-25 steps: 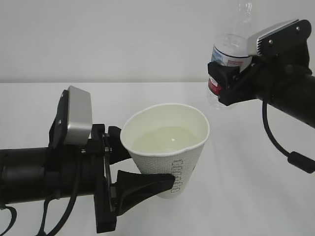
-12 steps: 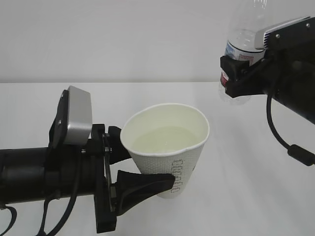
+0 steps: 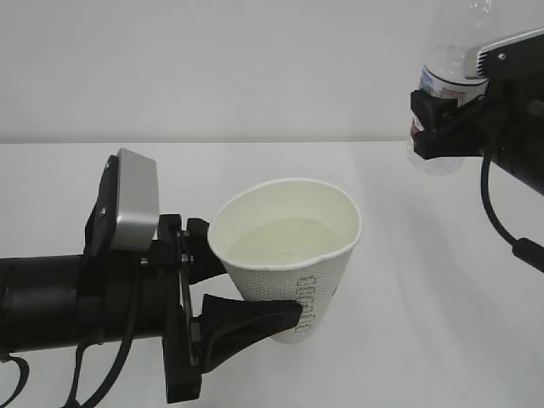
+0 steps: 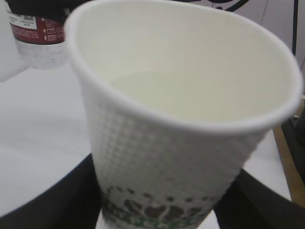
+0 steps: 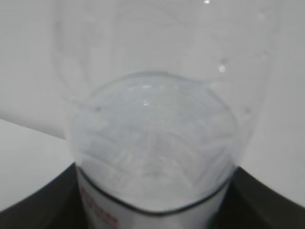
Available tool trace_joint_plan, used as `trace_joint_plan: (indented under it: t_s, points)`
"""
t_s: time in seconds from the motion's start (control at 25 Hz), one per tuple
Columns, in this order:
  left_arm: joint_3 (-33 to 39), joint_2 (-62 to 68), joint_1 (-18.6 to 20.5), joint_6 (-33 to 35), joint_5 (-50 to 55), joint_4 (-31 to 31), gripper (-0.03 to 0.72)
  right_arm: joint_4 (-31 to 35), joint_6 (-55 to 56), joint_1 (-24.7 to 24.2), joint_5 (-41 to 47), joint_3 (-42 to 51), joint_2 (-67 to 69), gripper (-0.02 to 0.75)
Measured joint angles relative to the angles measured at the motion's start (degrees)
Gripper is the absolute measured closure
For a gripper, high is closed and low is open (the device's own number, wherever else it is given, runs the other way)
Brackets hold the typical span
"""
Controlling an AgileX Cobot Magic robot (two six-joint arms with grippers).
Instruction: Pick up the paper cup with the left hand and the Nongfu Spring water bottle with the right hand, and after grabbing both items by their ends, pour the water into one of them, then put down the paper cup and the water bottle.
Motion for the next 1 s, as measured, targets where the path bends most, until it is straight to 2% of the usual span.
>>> trace_joint_plan:
  t_s: [0.36,1.0]
  points:
    - [0.0,0.0,0.0,0.0,0.0,0.0,0.202,0.83,-0.08,-5.37,0.0,0.0,0.0,0.253]
    - [0.0,0.0,0.0,0.0,0.0,-0.09,0.202,1.85,0.17,-5.61,-0.13,0.0,2.69,0.253]
